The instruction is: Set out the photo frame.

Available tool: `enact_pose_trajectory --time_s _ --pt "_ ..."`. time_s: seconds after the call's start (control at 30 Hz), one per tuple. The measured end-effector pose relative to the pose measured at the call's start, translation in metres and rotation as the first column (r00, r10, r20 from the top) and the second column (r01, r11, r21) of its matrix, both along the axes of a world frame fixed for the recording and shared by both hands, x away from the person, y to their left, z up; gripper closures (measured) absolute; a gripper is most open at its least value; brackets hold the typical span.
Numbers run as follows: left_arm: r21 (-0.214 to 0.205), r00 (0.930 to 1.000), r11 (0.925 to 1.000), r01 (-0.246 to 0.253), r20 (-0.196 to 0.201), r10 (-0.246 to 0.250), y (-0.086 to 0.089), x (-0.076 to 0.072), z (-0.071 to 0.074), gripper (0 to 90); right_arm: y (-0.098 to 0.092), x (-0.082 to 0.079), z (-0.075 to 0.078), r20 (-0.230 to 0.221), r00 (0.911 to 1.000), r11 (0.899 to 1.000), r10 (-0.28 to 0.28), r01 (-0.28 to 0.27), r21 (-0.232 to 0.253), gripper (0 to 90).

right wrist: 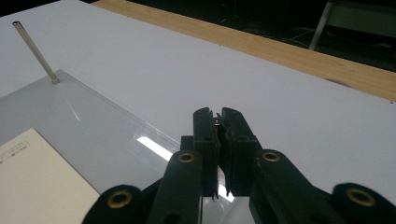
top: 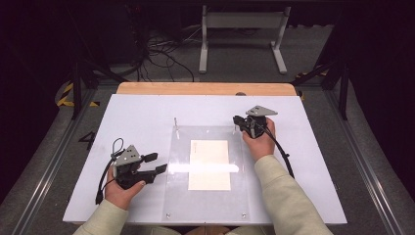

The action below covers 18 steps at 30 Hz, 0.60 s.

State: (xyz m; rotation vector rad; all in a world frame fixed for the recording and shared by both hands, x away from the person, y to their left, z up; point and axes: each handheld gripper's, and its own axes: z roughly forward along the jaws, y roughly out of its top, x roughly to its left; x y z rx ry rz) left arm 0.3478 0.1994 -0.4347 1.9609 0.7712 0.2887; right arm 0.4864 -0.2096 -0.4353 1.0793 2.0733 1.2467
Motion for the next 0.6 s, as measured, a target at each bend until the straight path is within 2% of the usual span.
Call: enact_pose_trajectory --time_s 0.13,0.2,0.4,0.6 --pt "-0.006 1.0 1.0 0.003 -0.005 -0.003 -0.0012 -0.0003 -0.0003 42.0 -0.0002 -0.001 0.0003 -0.002 1.0 1.0 -0.001 0.001 -0.014 85.4" --pt "0.005 0.9999 0.9999 0.012 -0.001 -0.012 -0.0013 0.0 -0.0001 42.0 -0.0041 -0.0003 0.0005 -0.026 0.9995 1.0 -0.016 0.016 0.016 85.6" --pt "0.004 1.0 1.0 0.007 -0.004 -0.007 -0.0013 -0.0015 -0.0001 41.9 0.0017 -0.0029 0.0001 -0.022 0.9977 0.998 -0.065 0.065 0.007 85.9" --pt "0.001 1.0 1.0 -0.004 -0.002 0.004 0.0034 -0.0053 0.0 41.8 0.0015 0.0003 0.0002 -0.037 0.9969 0.997 -0.069 0.069 0.014 86.0"
